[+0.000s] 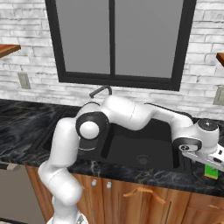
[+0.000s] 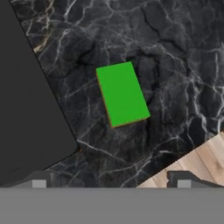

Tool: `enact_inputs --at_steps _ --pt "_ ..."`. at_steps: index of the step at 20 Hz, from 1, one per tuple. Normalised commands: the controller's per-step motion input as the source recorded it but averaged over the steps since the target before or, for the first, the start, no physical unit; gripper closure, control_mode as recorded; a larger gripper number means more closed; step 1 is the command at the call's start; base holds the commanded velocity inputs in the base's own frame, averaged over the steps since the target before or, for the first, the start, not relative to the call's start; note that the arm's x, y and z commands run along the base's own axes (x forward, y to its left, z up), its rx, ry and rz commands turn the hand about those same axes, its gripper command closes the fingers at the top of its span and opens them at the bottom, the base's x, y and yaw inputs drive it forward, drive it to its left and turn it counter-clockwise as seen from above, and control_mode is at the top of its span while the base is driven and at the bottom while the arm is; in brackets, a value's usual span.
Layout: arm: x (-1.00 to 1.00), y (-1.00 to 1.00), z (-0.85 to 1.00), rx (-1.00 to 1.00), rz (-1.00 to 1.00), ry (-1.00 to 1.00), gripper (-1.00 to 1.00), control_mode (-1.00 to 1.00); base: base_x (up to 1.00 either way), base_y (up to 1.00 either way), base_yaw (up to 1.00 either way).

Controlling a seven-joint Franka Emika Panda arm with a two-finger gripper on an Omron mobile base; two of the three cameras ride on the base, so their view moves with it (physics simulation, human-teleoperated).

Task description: Pick the pan and sponge and place them into the sink. Then turn on the water.

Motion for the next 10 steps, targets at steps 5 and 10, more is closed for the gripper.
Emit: enact_inputs --at_steps 5,10 --pt "0.05 -0.08 -0.3 0.0 0.01 0.0 -1.0 -1.0 0.0 0.0 0.0" --pt "0.15 -0.24 -0.3 0.0 0.02 0.0 -1.0 -1.0 0.0 0.0 0.0"
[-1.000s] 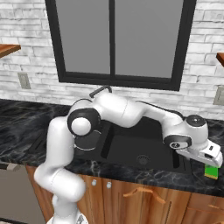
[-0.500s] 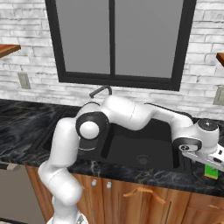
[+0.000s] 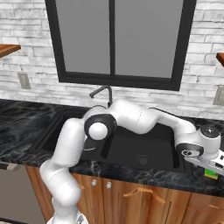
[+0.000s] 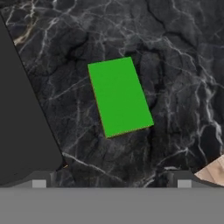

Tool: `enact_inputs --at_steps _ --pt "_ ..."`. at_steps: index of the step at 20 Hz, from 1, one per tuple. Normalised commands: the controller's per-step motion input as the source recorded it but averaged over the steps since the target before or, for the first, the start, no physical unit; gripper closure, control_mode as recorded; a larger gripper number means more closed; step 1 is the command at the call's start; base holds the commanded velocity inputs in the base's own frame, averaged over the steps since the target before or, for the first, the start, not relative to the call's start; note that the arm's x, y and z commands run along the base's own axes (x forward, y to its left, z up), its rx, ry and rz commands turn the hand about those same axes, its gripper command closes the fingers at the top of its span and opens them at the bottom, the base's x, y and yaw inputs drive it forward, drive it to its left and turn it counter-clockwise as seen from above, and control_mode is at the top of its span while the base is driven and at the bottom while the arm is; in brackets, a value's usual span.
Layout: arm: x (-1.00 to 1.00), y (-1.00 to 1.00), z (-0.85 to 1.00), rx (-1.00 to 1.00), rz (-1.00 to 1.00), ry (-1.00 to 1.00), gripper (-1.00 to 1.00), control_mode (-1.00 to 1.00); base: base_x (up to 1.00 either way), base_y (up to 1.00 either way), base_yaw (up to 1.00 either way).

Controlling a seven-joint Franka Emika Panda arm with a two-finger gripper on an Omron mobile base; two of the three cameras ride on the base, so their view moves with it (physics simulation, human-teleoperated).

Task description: Pick the pan and sponge and place them into the sink. Then turn on the water.

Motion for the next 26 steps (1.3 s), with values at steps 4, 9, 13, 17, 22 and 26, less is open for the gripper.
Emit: enact_inputs --at_steps 4,9,13,17,22,26 --pt "0.22 -0.2 -0.23 0.0 0.01 0.0 -1.0 -1.0 0.0 0.0 0.0" --pt "0.16 -0.09 -0.19 0.0 0.02 0.0 -1.0 -1.0 0.0 0.0 0.0" --pt "0.13 -0.1 -0.17 0.0 0.02 0.0 -1.0 -1.0 0.0 0.0 0.0" --pt "0.14 -0.06 -0.21 0.0 0.02 0.0 -1.0 -1.0 0.0 0.0 0.0" --pt "0.16 -0.05 -0.22 0.0 0.01 0.0 -1.0 -1.0 0.0 0.0 0.0" --pt "0.08 -0.08 -0.16 0.0 0.01 0.0 -1.0 -1.0 0.0 0.0 0.0"
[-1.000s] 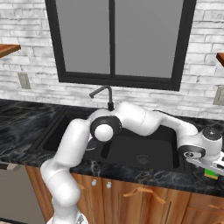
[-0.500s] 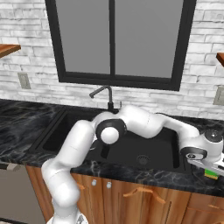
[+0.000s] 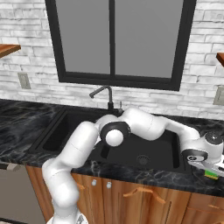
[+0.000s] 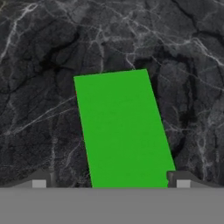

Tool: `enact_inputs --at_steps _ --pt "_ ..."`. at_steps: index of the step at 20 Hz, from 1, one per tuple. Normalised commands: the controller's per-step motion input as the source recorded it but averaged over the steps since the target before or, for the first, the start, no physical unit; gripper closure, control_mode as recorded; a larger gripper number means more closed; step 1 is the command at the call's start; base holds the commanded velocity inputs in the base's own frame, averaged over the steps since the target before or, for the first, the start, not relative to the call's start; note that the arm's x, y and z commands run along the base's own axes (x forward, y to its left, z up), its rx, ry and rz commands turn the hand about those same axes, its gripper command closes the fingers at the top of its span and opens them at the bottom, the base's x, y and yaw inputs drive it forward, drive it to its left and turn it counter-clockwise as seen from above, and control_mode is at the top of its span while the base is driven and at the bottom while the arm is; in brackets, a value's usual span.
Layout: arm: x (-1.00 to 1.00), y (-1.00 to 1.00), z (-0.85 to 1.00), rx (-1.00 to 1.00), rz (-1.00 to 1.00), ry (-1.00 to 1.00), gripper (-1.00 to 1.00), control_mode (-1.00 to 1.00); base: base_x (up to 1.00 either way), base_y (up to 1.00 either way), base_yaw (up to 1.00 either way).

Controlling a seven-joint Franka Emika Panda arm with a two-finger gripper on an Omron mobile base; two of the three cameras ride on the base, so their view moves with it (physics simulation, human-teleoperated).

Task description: Pick the pan and sponge and place them into the sink. Then turn on the water.

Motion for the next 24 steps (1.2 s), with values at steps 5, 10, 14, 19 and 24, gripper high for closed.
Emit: enact_inputs --at_steps 5,10,14,19,24 --pt "0.01 -0.11 -0.08 0.0 0.0 0.0 -1.0 -1.0 0.0 0.0 0.0" --pt "0.02 -0.12 -0.01 0.0 0.0 0.0 -1.0 -1.0 0.0 0.0 0.0" --pt "0.02 -0.03 -0.04 0.0 0.0 0.0 1.0 -1.0 0.0 0.0 0.0" --pt "0.0 0.0 0.0 0.0 0.0 0.0 1.0 -1.0 0.0 0.0 0.0" --pt "0.0 0.0 0.01 0.0 0.0 0.0 1.0 -1.0 0.0 0.0 0.0"
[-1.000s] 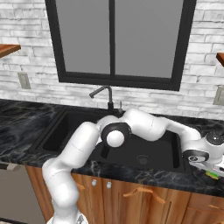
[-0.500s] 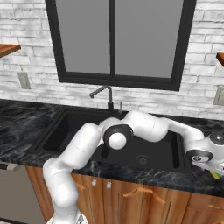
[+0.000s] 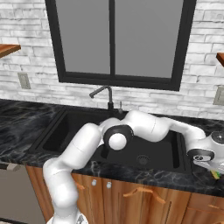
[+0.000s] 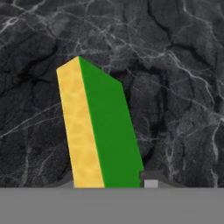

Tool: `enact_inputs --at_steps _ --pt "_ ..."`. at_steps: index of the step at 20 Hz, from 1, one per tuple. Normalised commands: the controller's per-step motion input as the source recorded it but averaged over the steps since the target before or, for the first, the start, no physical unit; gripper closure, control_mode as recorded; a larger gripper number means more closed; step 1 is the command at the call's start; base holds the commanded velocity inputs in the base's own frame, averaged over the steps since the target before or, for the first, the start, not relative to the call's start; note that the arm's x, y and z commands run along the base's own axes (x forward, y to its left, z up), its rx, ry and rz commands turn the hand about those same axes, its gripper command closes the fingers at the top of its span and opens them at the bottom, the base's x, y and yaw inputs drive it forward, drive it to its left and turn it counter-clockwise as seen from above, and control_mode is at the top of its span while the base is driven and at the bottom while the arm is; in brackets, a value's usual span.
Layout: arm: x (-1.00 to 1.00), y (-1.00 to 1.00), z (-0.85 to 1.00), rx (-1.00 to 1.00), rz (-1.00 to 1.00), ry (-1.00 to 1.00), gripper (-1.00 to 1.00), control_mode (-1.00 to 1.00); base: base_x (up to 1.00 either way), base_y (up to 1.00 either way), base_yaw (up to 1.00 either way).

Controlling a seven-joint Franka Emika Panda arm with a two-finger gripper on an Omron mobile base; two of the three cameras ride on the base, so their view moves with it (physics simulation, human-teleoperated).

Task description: Pick the pan and sponge and place them into the sink. Then turn on the water.

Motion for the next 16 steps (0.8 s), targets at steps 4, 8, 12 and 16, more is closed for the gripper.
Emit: enact_inputs --at_steps 4,8,12,16 --pt "-0.16 0.18 0.26 0.0 0.0 0.0 1.0 -1.0 0.0 0.0 0.0" --pt "-0.51 0.7 0.51 -0.06 0.05 0.0 1.0 -1.0 0.0 0.0 0.0" --pt "-0.5 1.0 0.58 -0.18 0.09 0.0 1.0 -1.0 0.0 0.0 0.0" --pt "-0.43 1.0 0.47 -0.2 0.11 0.0 1.0 -1.0 0.0 0.0 0.0"
